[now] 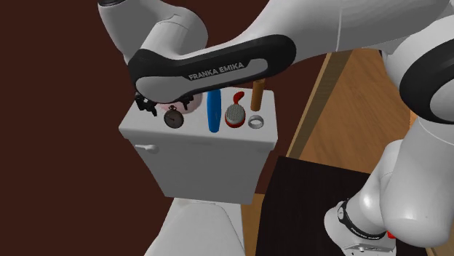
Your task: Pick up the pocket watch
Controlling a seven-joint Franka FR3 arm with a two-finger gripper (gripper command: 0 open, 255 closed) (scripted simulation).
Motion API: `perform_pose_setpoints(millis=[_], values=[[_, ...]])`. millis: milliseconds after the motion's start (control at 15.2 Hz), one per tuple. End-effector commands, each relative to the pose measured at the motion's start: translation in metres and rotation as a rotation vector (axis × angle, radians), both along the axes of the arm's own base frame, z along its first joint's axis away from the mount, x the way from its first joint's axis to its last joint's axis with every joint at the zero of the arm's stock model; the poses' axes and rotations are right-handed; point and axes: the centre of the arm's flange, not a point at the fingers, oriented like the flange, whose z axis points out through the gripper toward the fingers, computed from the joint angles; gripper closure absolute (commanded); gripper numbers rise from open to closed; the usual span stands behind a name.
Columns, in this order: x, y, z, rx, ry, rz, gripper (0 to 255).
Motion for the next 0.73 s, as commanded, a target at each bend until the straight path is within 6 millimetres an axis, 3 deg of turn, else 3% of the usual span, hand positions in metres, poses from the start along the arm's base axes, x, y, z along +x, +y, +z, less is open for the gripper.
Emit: perform_pose_setpoints(millis=[0,198,264,660], values=[[-0.0011,-0.0005,-0.0126,0.000,0.000,-0.002,0],[-0.0011,-0.0005,-0.0209,0.000,0.000,-0.002,0],[-0.0012,-0.0001,-0.0206,0.000,0.000,-0.002,255],[-0.0015,-0.0001,-0.0207,0.000,0.000,-0.002,255]])
